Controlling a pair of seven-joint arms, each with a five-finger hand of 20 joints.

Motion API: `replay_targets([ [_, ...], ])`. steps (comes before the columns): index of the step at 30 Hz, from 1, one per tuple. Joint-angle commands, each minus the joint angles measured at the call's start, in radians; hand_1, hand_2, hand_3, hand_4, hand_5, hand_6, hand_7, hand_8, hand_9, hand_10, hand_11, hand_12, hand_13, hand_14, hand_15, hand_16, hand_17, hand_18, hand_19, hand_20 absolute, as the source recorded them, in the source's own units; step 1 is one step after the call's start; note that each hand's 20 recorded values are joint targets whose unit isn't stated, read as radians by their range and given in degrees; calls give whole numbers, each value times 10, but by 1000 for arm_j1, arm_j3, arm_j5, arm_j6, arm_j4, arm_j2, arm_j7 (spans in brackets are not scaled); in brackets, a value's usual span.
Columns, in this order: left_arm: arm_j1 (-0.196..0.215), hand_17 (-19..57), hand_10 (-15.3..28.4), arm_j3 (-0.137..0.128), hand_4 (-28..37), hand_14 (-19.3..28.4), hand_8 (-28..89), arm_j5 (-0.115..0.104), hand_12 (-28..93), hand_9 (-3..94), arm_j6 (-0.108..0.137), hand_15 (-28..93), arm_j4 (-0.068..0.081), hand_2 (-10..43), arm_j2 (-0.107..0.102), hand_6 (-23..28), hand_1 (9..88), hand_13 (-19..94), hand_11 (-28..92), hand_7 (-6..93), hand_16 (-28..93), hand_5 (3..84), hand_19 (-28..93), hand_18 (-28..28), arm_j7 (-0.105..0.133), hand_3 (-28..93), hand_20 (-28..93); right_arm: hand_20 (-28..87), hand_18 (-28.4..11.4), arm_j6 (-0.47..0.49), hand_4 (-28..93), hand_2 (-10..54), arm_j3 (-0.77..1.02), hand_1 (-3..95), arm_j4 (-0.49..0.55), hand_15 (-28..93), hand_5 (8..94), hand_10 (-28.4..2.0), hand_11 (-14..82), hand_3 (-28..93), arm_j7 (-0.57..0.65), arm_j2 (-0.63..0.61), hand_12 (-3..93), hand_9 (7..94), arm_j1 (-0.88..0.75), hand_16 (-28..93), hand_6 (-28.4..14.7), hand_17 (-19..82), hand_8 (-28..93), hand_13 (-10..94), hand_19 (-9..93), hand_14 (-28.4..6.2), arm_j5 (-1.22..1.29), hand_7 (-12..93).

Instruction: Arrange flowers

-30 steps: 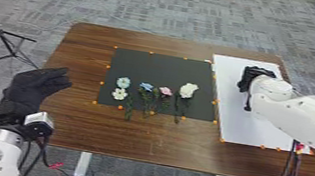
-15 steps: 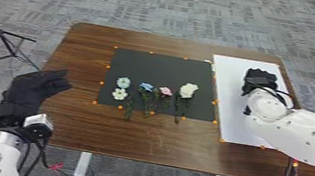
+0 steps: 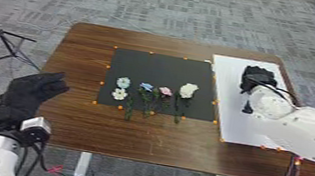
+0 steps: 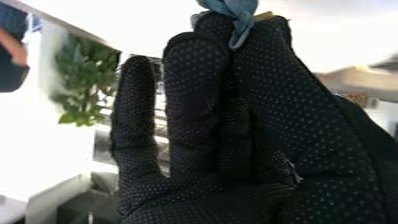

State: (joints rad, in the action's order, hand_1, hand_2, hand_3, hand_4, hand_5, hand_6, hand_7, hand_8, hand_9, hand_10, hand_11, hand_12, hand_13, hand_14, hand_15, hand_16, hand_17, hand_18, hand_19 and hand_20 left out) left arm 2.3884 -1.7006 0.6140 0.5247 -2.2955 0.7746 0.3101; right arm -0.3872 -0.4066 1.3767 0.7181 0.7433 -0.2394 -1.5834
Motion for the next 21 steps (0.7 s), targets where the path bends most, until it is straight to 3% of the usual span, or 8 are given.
replay_targets([
  [1,40,-55,208,-9,-222,239,-108,-19,124,478,24,574,-15,5,-15,137,247,345,390,165,-94,567,437,179,24,882,132,151,-202,-17,-283,-95,-15,576,55,534,765,-24,199,759,-50,-21,415,867,133,369,45,270,-85,762,816,23,-5,445],
  [8,65,-55,208,-29,-222,239,-108,-23,123,479,32,574,-22,4,-18,137,247,346,389,165,-94,567,437,179,28,883,133,154,-202,-12,-283,-95,-61,574,188,528,764,-24,197,763,-89,-77,418,867,174,374,46,263,-85,762,812,24,2,446],
  [13,72,-55,209,-39,-222,239,-108,-12,123,479,25,574,-25,4,-11,137,247,346,390,164,-94,567,437,179,11,882,133,156,-203,-7,-283,-95,-72,572,269,527,764,-23,196,765,-113,-103,420,867,170,376,46,261,-84,763,811,22,-9,446],
  [18,62,-55,209,-34,-222,239,-108,-8,123,479,20,574,-22,4,-7,137,247,345,389,165,-94,567,437,179,5,882,133,157,-203,-27,-283,-95,-94,572,318,527,763,-24,195,765,-152,-110,419,866,158,376,45,260,-83,761,811,21,-10,446],
  [21,63,-55,209,-30,-222,240,-108,-17,123,479,26,575,-23,4,-13,137,247,345,389,164,-94,567,436,178,15,881,132,156,-202,-63,-283,-95,-155,572,334,528,763,-26,196,763,-203,-105,419,865,183,378,45,258,-85,759,810,19,-7,446],
])
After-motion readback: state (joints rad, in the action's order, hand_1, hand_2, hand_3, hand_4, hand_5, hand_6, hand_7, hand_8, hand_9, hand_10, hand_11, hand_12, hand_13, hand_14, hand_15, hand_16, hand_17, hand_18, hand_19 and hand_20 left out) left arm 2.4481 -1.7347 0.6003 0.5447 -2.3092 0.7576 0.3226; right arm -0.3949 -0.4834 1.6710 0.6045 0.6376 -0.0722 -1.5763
